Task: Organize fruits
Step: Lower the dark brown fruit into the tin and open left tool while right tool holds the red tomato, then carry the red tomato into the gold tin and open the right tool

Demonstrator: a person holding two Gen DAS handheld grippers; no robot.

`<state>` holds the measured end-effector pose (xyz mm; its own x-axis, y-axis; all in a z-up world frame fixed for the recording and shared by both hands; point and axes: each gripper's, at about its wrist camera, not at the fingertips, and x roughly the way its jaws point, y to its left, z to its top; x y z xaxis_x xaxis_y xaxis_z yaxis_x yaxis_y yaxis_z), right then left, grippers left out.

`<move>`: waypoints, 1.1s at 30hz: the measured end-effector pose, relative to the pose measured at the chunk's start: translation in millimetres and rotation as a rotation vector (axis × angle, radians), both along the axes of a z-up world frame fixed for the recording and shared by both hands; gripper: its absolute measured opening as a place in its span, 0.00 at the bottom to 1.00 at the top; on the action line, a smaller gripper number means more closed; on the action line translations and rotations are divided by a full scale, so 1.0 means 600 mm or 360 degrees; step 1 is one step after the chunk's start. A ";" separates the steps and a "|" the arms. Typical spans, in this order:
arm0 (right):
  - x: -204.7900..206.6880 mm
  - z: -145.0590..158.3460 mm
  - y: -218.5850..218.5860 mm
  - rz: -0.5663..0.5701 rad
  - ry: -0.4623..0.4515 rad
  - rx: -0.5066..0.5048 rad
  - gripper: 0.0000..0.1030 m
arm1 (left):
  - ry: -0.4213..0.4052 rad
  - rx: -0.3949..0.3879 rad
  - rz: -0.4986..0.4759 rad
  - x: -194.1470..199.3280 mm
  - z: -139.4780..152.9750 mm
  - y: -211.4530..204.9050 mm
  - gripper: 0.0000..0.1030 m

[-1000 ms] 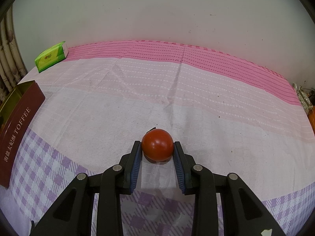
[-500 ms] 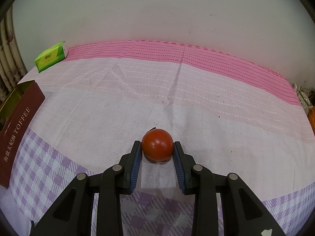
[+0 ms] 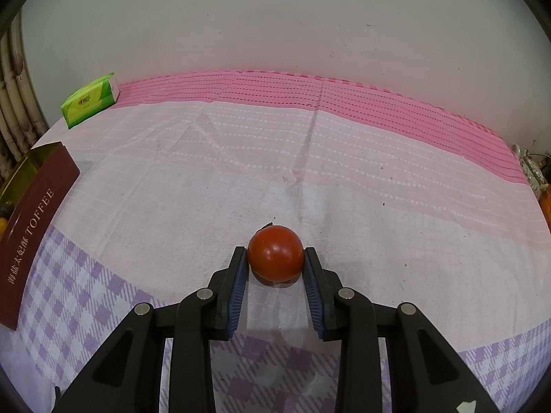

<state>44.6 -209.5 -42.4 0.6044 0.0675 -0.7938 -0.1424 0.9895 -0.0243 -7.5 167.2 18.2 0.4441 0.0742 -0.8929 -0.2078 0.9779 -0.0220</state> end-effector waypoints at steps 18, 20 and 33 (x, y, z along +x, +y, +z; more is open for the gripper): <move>-0.023 0.082 0.093 0.0213 -0.0044 0.0065 0.28 | -0.0051 0.0007 0.0174 -0.077 0.009 0.051 0.65; -0.031 0.104 0.139 0.0325 -0.0053 0.0115 0.28 | -0.0048 0.0029 0.0182 -0.082 0.010 0.050 0.65; -0.073 0.119 0.408 0.0878 0.0093 0.0241 0.28 | -0.0049 0.0093 0.0217 -0.120 0.013 0.059 0.72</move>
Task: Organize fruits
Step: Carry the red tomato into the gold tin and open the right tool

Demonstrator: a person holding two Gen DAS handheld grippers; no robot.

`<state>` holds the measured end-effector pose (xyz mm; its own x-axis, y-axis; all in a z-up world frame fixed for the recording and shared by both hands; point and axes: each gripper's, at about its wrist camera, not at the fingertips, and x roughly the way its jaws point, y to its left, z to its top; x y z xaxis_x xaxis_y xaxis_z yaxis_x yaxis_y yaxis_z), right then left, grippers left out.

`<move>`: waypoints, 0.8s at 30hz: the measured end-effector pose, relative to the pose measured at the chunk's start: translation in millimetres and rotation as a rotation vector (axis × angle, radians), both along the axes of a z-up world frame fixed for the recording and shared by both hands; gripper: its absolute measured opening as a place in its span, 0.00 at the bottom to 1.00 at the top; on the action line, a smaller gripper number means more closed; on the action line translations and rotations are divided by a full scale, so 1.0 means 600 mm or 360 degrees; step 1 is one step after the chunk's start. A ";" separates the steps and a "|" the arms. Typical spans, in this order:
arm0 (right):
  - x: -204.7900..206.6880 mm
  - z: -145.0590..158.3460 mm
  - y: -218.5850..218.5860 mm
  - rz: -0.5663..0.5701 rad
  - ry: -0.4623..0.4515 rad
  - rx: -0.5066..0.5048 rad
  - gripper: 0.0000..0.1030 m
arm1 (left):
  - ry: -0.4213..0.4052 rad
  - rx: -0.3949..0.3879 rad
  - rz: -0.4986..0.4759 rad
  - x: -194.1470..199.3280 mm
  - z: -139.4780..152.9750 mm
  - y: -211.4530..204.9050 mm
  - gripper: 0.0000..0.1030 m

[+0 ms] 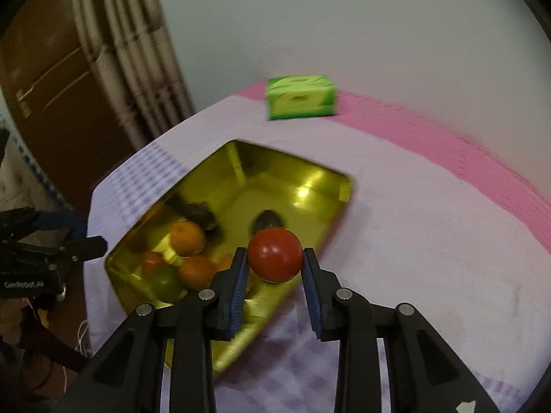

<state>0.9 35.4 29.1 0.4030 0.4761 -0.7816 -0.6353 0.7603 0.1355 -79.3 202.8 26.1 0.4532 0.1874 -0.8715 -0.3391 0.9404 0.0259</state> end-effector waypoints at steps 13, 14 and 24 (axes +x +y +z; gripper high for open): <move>0.018 -0.048 0.055 0.0010 0.0063 -0.0115 0.28 | 0.0020 0.0027 -0.0005 0.003 -0.010 -0.002 0.72; 0.018 -0.050 0.056 0.0007 0.0069 -0.0119 0.28 | 0.0022 0.0026 -0.0003 0.003 -0.011 -0.003 0.72; 0.014 -0.054 0.055 -0.0052 0.0086 -0.0147 0.37 | 0.0027 0.0031 -0.0007 0.001 -0.013 -0.008 0.72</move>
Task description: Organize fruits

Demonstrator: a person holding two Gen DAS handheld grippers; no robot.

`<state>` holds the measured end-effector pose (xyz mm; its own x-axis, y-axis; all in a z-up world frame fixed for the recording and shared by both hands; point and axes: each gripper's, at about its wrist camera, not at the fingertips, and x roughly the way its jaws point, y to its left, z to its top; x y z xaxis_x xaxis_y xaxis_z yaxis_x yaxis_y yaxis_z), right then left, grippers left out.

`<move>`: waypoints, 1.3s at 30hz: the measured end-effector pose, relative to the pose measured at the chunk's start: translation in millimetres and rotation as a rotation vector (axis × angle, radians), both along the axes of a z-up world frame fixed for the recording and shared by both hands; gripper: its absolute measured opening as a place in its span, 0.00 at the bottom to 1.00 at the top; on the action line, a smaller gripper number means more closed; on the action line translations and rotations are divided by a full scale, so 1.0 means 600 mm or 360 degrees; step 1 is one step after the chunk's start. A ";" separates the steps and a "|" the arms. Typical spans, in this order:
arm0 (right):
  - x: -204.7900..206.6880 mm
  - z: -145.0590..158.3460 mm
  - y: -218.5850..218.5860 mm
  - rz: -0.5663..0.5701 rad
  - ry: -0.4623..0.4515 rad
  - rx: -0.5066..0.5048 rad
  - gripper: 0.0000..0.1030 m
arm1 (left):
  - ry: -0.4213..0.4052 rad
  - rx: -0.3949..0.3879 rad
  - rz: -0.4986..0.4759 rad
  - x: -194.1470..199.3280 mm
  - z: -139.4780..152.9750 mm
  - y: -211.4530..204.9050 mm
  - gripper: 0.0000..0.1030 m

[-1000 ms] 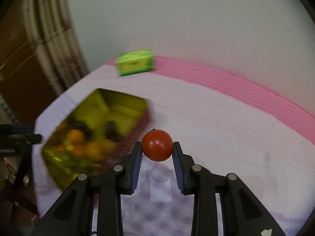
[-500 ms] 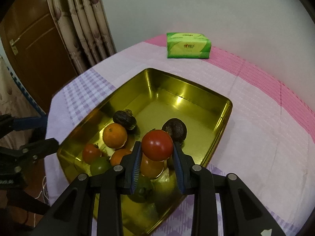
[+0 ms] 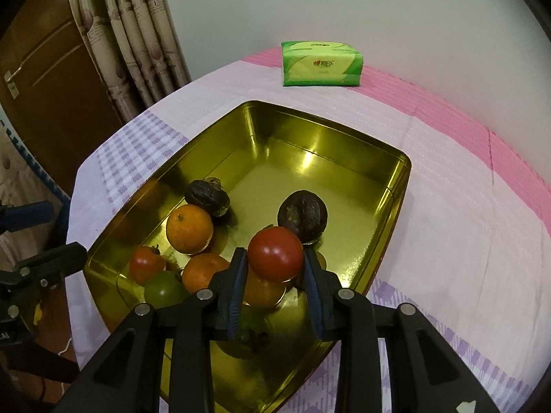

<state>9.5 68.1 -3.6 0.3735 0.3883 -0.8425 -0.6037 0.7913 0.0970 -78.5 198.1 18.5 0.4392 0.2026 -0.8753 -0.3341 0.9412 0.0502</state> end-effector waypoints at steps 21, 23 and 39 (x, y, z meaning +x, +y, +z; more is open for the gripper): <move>-0.095 0.064 -0.054 -0.0178 -0.0073 -0.0001 0.98 | -0.0008 0.0072 -0.0075 -0.003 0.002 -0.019 0.72; -0.100 0.059 -0.056 -0.0175 -0.0062 -0.0005 0.98 | -0.0006 0.0076 -0.0078 -0.003 0.002 -0.021 0.72; -0.107 0.044 -0.055 -0.0169 0.0015 -0.0010 0.99 | 0.0009 0.0082 -0.0092 -0.001 -0.002 -0.027 0.72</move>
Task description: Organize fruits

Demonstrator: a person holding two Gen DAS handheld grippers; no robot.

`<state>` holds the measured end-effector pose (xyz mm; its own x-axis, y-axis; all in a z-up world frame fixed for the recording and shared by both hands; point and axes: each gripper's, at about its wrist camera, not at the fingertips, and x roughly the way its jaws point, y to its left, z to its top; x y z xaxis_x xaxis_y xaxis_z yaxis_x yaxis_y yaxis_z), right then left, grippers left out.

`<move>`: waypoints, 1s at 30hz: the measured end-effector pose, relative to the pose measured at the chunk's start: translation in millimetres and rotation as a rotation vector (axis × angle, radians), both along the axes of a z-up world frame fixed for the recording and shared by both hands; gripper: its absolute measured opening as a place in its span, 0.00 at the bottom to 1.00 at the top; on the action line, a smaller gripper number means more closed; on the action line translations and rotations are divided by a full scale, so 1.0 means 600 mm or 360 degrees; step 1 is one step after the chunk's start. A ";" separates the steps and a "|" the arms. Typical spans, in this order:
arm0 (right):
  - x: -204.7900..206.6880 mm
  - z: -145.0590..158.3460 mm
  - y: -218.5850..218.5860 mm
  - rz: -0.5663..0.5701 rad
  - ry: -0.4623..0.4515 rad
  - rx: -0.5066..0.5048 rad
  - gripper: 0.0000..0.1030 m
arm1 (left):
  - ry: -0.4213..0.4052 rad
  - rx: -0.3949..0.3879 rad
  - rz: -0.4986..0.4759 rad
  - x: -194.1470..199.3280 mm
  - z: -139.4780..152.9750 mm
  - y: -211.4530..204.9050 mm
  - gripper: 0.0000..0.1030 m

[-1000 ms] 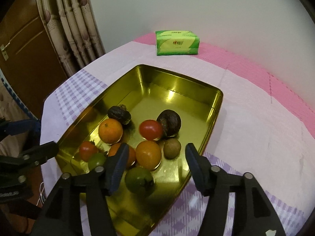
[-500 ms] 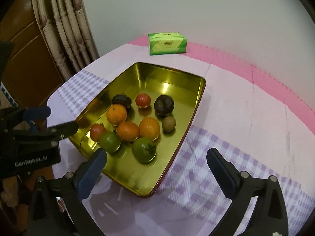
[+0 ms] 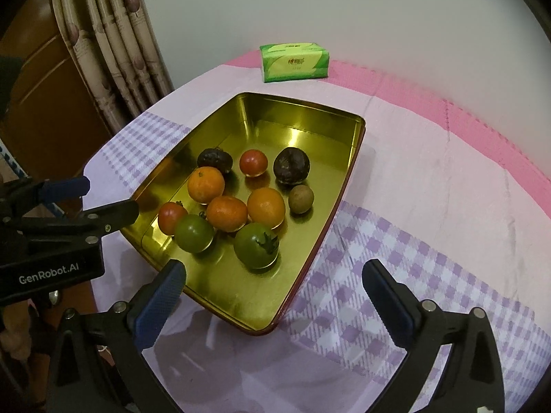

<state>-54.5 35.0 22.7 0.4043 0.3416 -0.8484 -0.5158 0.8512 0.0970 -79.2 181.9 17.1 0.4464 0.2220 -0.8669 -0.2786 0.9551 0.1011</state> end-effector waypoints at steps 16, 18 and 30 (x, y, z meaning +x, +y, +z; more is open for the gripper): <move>-0.005 -0.006 0.010 0.0033 0.0024 -0.0012 0.99 | 0.0002 -0.0002 0.0000 0.001 -0.003 -0.001 0.72; -0.005 -0.007 0.011 0.0035 0.0024 -0.0014 0.99 | 0.0003 -0.0001 -0.0001 0.001 -0.003 -0.001 0.72; -0.006 -0.008 0.013 0.0037 0.0030 -0.0013 0.99 | -0.0001 -0.0003 -0.0004 -0.001 -0.002 -0.001 0.72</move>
<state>-57.9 42.6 18.1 0.3800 0.3440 -0.8586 -0.5336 0.8398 0.1003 -79.5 181.1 15.8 0.4477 0.2195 -0.8668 -0.2765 0.9559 0.0992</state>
